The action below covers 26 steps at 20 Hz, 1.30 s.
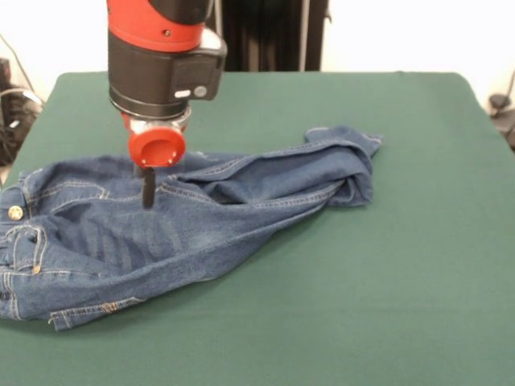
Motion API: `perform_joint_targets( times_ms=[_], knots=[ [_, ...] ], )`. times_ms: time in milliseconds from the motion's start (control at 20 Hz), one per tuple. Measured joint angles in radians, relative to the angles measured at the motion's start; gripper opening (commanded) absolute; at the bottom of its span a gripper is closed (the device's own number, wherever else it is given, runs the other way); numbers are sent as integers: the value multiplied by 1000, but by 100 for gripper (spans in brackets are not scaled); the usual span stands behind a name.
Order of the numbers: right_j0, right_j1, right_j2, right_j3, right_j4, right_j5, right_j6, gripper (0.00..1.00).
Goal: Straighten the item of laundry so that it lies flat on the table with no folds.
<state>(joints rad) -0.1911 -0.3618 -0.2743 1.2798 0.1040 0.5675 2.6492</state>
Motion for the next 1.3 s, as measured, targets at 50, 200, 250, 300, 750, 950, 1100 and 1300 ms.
perform_joint_targets(
  times_ms=[50,200,250,300,750,950,1100,1300],
  knots=[
    [1,3,0,-3,4,1,0,100],
    [9,24,0,-18,21,0,0,100],
    [12,28,0,-20,26,0,0,100],
    [17,35,0,-23,33,0,0,100],
    [75,67,-18,-24,92,0,0,100],
    [107,78,-34,-24,114,0,0,100],
    [132,86,-39,-24,139,0,0,100],
    [179,104,-48,-24,189,0,1,100]
  ],
)
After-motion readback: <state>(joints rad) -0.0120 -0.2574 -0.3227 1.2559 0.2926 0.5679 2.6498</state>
